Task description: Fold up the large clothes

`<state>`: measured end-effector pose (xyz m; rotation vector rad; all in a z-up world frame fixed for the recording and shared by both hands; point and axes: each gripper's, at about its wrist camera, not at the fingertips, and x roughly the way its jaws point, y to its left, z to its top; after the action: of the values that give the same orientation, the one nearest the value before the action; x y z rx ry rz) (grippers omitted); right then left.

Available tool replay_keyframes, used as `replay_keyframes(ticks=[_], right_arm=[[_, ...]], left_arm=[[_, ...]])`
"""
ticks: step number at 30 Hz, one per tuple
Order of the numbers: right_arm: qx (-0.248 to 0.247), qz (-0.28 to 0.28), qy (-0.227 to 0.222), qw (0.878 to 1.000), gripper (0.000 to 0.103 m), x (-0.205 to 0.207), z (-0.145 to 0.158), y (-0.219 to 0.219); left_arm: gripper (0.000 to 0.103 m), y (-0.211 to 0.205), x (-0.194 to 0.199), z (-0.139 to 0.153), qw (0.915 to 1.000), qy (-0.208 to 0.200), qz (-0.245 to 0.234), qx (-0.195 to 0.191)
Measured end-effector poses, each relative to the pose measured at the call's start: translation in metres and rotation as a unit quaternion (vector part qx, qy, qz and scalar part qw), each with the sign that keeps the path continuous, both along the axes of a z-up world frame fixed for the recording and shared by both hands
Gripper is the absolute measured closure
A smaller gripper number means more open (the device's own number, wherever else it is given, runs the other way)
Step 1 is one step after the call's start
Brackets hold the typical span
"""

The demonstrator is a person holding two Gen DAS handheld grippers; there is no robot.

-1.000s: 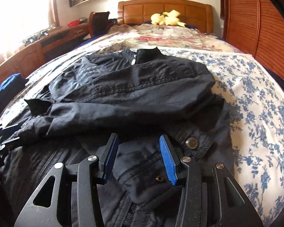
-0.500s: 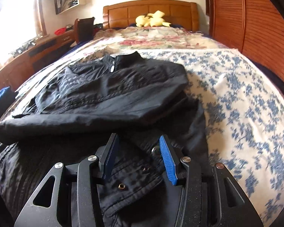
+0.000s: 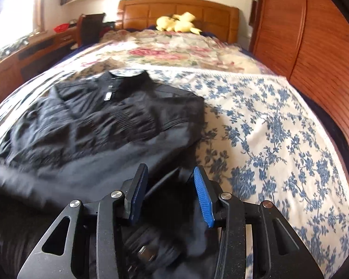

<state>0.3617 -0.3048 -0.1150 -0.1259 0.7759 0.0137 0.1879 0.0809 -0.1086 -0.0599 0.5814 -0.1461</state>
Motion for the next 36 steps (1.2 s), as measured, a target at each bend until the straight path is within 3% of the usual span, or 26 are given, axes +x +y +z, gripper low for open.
replay_keyframes(ticks=[3, 7, 8, 9, 13, 16, 17, 19, 22, 24, 25, 31, 36], right_arm=[[0.003, -0.026, 0.028, 0.999, 0.062, 0.022, -0.012, -0.019], [0.022, -0.015, 0.075, 0.997, 0.062, 0.037, -0.031, -0.030], [0.029, -0.007, 0.082, 0.996, 0.069, 0.038, -0.033, -0.031], [0.039, 0.006, 0.089, 0.995, 0.087, 0.039, -0.035, -0.032], [0.030, 0.039, 0.094, 0.994, 0.094, 0.034, -0.037, -0.032], [-0.012, -0.042, 0.064, 0.997, 0.096, 0.032, -0.028, -0.056], [-0.003, -0.052, 0.070, 0.996, 0.096, 0.034, -0.030, -0.063], [0.005, -0.059, 0.081, 0.995, 0.096, 0.037, -0.036, -0.067], [-0.036, -0.068, 0.062, 0.995, 0.089, 0.035, -0.030, -0.053], [-0.057, -0.080, 0.048, 0.994, 0.066, 0.035, -0.023, -0.047], [-0.063, -0.079, 0.034, 0.994, 0.063, 0.034, -0.018, -0.043], [-0.038, 0.011, -0.003, 0.999, 0.062, 0.040, 0.001, -0.012], [-0.050, 0.004, 0.026, 0.998, 0.062, 0.075, -0.017, -0.005]], left_arm=[[0.072, 0.007, 0.001, 0.000, 0.9999, -0.002, -0.001, -0.010], [0.066, 0.010, 0.006, -0.004, 1.0000, 0.005, 0.002, -0.005], [0.065, 0.009, 0.008, -0.006, 1.0000, 0.008, 0.001, -0.005], [0.064, 0.009, 0.009, -0.007, 0.9999, 0.010, 0.001, -0.005], [0.059, 0.006, 0.014, -0.009, 0.9999, 0.014, -0.006, -0.006], [0.051, 0.006, 0.016, -0.011, 0.9998, 0.016, -0.010, -0.009], [0.050, 0.005, 0.017, -0.012, 0.9998, 0.017, -0.011, -0.009], [0.050, 0.005, 0.017, -0.014, 0.9997, 0.019, -0.012, -0.008], [0.050, 0.006, 0.016, -0.014, 0.9997, 0.019, -0.011, -0.007], [0.050, 0.006, 0.015, -0.014, 0.9998, 0.019, -0.009, -0.005], [0.050, 0.006, 0.015, -0.014, 0.9998, 0.018, -0.008, -0.005], [0.050, 0.007, 0.013, -0.014, 0.9998, 0.018, -0.006, -0.002], [0.050, 0.006, 0.013, -0.015, 0.9998, 0.020, -0.008, 0.000]])
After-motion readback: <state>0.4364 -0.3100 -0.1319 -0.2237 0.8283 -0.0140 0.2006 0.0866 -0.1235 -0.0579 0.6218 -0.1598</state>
